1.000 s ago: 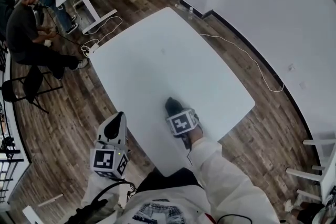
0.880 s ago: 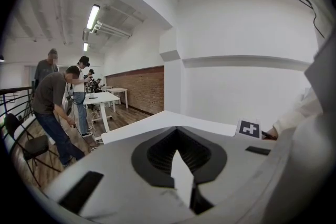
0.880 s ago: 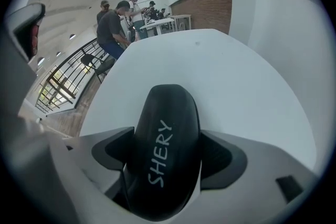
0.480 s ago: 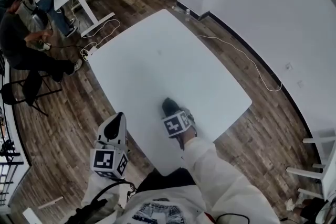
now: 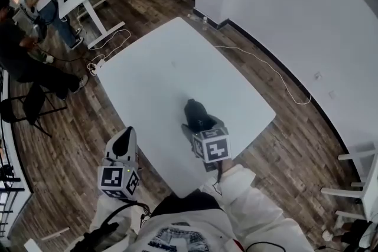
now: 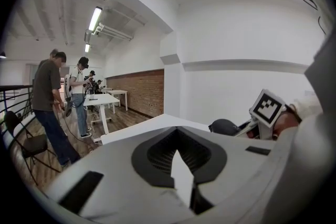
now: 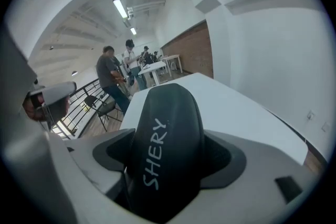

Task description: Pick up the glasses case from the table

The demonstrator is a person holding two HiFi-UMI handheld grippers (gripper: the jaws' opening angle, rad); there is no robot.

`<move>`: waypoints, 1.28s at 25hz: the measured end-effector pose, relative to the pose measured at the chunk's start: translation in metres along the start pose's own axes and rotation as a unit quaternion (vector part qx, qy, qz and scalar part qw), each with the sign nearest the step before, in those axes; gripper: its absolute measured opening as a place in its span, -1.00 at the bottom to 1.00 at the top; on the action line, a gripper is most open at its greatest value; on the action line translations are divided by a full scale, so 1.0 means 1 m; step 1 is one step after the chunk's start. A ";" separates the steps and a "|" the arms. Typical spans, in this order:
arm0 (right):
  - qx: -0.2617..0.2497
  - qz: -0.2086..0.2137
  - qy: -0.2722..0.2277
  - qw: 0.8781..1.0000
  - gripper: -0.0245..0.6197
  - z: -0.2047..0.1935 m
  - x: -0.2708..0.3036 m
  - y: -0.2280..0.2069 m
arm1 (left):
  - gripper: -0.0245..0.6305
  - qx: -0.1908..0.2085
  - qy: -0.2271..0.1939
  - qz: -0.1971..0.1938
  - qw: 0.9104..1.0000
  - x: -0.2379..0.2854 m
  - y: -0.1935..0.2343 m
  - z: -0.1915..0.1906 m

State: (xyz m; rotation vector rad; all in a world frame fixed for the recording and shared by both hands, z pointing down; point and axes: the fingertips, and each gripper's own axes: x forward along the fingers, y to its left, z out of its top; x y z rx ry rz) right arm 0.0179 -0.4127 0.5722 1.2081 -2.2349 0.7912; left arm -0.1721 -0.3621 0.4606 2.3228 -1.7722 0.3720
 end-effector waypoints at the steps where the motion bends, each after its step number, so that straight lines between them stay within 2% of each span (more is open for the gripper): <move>1: 0.002 -0.001 -0.020 1.000 0.25 0.012 -0.013 0.000 | -0.86 0.002 -0.003 -0.003 1.000 0.001 -0.003 0.003; 5: -0.004 0.007 -0.124 0.992 0.25 0.059 -0.065 0.006 | -0.86 0.010 -0.017 -0.017 1.000 0.005 -0.012 0.018; 8: -0.006 -0.001 -0.162 0.987 0.23 0.071 -0.092 0.004 | -0.86 0.015 -0.024 -0.025 0.999 0.005 -0.018 0.026; 13: -0.006 -0.017 -0.185 0.983 0.22 0.073 -0.119 0.000 | -0.86 0.027 -0.034 -0.036 0.998 0.007 -0.031 0.039; 20: -0.018 -0.019 -0.212 0.977 0.22 0.078 -0.151 0.006 | -0.86 0.038 -0.042 -0.048 0.997 0.011 -0.046 0.051; 32: -0.025 -0.022 -0.227 0.973 0.22 0.088 -0.170 0.009 | -0.86 0.041 -0.048 -0.061 0.996 0.019 -0.060 0.060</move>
